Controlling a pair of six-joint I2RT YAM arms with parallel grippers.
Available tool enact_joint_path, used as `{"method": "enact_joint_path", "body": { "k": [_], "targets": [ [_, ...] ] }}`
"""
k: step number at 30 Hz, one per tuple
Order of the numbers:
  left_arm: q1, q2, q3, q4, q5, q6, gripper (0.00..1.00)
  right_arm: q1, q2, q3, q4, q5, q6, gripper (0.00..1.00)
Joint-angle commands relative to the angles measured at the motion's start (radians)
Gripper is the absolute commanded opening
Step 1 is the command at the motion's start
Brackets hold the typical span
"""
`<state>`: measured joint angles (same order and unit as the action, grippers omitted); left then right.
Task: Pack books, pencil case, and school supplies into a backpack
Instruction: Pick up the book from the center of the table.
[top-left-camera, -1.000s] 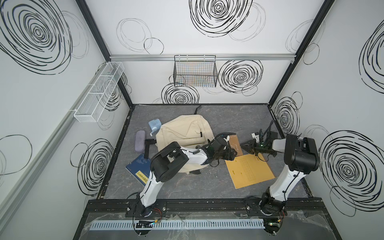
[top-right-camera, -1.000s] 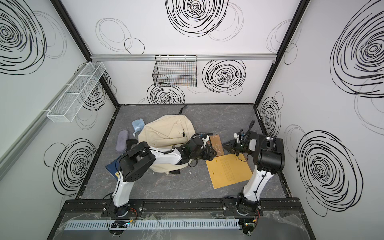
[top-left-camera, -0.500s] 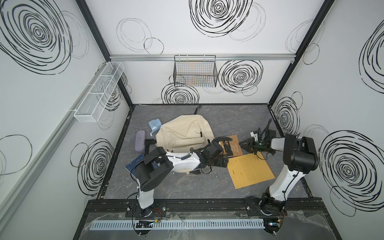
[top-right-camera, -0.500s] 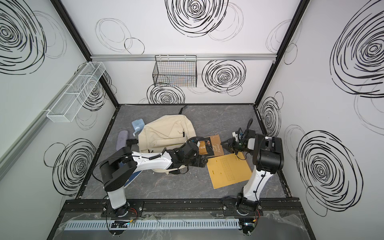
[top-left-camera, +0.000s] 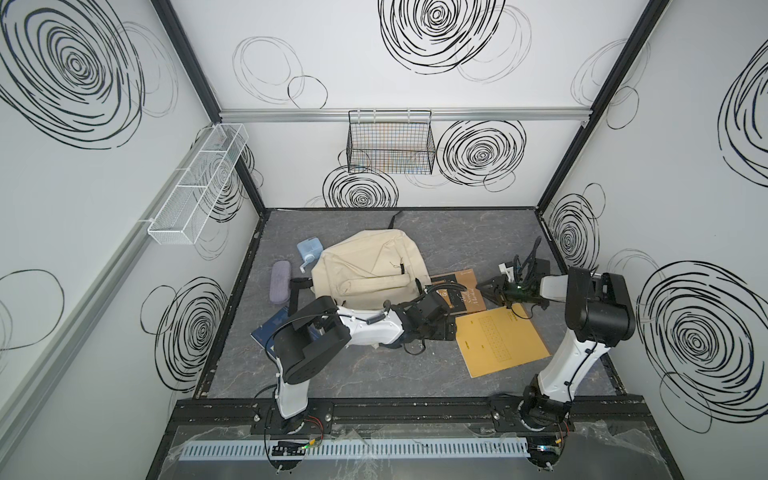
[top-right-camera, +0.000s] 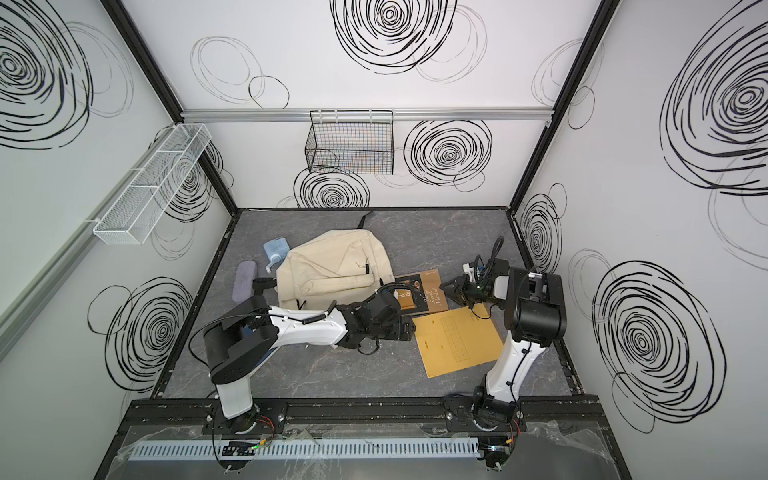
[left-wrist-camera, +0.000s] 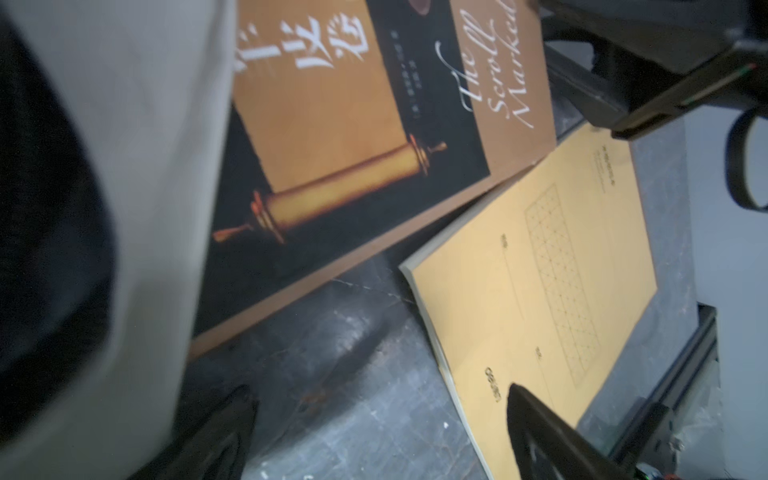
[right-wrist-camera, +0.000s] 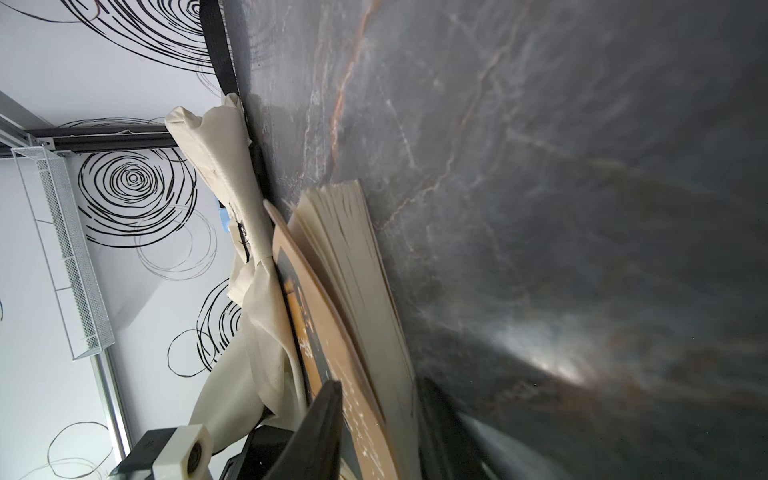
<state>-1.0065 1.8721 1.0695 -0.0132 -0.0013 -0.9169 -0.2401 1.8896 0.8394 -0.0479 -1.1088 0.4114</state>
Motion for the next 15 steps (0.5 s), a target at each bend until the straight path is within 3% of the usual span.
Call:
{"method": "enact_joint_path", "body": {
  "k": [1, 15],
  "targets": [
    [0.019, 0.013, 0.026, -0.065, -0.12, -0.008, 0.97, 0.01, 0.017, 0.012, 0.022, -0.011, 0.009, 0.33],
    [0.052, 0.067, 0.094, -0.01, -0.136, 0.048, 0.99, 0.013, 0.021, 0.002, -0.008, 0.01, -0.013, 0.37]
  ]
}}
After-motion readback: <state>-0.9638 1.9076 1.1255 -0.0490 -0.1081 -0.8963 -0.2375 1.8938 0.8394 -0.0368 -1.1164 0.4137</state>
